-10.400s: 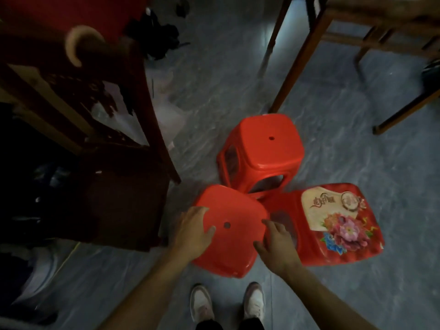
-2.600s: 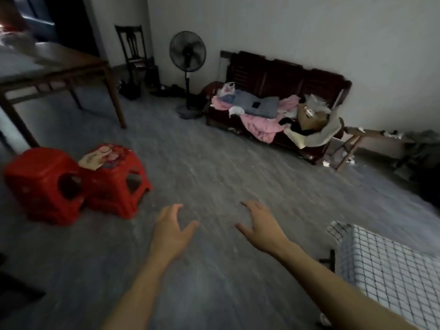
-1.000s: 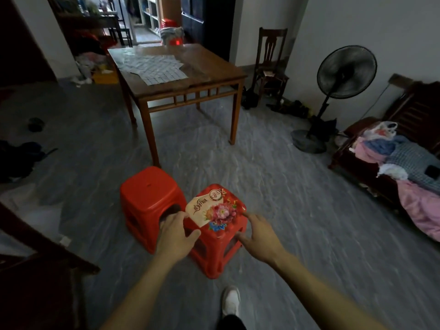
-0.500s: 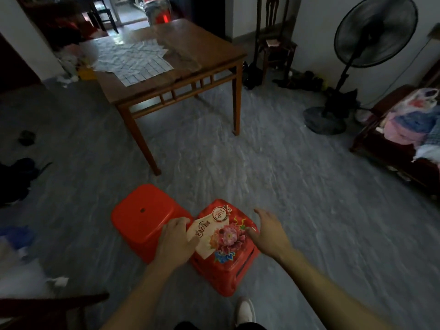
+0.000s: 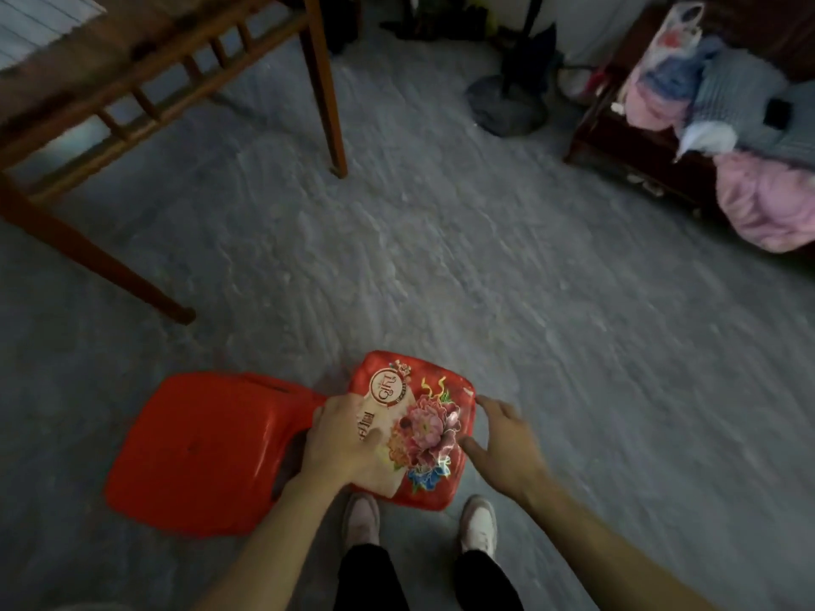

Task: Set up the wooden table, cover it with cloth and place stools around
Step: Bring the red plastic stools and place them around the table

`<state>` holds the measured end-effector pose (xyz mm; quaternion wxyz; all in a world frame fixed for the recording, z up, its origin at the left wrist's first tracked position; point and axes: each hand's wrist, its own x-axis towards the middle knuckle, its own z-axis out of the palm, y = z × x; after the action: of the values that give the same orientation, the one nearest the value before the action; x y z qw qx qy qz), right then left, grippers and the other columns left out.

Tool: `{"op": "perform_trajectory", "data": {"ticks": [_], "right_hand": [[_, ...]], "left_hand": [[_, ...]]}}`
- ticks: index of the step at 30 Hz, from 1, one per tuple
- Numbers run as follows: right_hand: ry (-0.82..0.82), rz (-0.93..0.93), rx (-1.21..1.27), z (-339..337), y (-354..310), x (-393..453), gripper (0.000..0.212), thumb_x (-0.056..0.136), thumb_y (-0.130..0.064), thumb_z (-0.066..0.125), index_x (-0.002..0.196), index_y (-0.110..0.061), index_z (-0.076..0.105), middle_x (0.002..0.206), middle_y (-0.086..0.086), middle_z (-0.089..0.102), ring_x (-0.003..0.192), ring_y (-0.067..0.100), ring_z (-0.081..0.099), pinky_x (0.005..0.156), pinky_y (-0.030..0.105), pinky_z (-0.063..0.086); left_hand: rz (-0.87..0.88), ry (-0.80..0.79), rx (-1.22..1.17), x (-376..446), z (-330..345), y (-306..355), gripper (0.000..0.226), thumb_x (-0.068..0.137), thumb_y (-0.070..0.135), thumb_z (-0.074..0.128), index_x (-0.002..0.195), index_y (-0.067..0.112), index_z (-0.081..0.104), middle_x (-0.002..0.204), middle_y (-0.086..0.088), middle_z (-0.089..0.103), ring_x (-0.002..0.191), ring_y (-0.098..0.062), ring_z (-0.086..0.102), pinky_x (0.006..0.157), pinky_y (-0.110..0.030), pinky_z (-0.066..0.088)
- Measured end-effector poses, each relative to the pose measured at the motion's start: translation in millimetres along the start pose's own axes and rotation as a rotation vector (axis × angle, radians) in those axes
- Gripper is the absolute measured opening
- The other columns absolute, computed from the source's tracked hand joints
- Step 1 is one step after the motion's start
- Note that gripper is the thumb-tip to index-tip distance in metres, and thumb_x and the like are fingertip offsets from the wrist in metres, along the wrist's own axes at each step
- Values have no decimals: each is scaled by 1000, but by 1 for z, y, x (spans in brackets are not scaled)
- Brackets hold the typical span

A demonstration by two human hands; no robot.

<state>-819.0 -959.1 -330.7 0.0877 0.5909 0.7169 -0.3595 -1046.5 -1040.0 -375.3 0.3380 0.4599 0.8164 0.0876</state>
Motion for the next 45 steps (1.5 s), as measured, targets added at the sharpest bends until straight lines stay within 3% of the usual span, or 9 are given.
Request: {"op": "perform_trajectory", "data": {"ticks": [6,11,16,18,22,25,35,40,45], "right_hand": [[10,124,92,62,27,53,72,81,-53,60,145,-31,34,146,10,43,136,30,38,109,48,39],[6,248,117,115,62,95,87,81,-45,72,151,-30,22,159,16,16,145,39,18,112,54,30],[23,307,162,166,88,127,113,67,-66,76,152,-37,9,159,18,11,144,43,22,111,57,31],[39,318,219,185,96,133,120,63,-63,81,152,-41,3,157,15,16,141,41,30,109,58,37],[92,296,330,207,105,133,129,64,-37,90,154,-37,-3,144,10,35,130,27,45,104,40,42],[141,294,351,212,106,136,129,62,-37,90,153,-41,-2,141,10,37,129,29,45,105,47,45],[257,321,337,123,108,92,131,56,-51,90,153,-40,1,139,12,38,129,33,40,105,47,40],[381,353,387,38,123,28,128,52,-49,89,151,-42,8,128,14,43,119,34,46,104,46,42],[477,378,445,-50,155,-49,125,55,-46,91,150,-41,9,130,11,41,123,34,43,104,44,40]], "left_hand": [[38,-55,41,66,42,-34,47,84,35,66,125,19,51,127,-4,53,119,-22,48,99,-32,38],[63,-72,84,105,98,-66,59,84,36,66,136,24,41,140,-3,42,128,-24,39,104,-34,34],[45,-56,111,130,142,-87,82,79,42,71,146,39,24,156,-8,10,141,-32,19,110,-44,32],[34,-38,102,136,151,-94,92,74,42,78,145,46,19,159,-7,2,144,-35,15,109,-50,34],[22,-35,6,138,158,-108,104,71,45,80,148,49,10,148,-13,26,133,-33,33,99,-47,41],[14,-19,7,139,160,-106,105,69,44,82,148,47,12,140,-15,34,128,-31,36,99,-46,41],[132,-7,11,108,118,-26,104,65,54,79,146,49,13,137,-14,42,127,-32,39,104,-49,39],[247,-47,27,68,83,66,104,65,58,75,146,49,11,135,-12,43,123,-29,43,99,-44,41],[353,-51,65,11,58,175,104,67,60,75,146,49,8,133,-10,39,122,-28,43,95,-43,44]]}}
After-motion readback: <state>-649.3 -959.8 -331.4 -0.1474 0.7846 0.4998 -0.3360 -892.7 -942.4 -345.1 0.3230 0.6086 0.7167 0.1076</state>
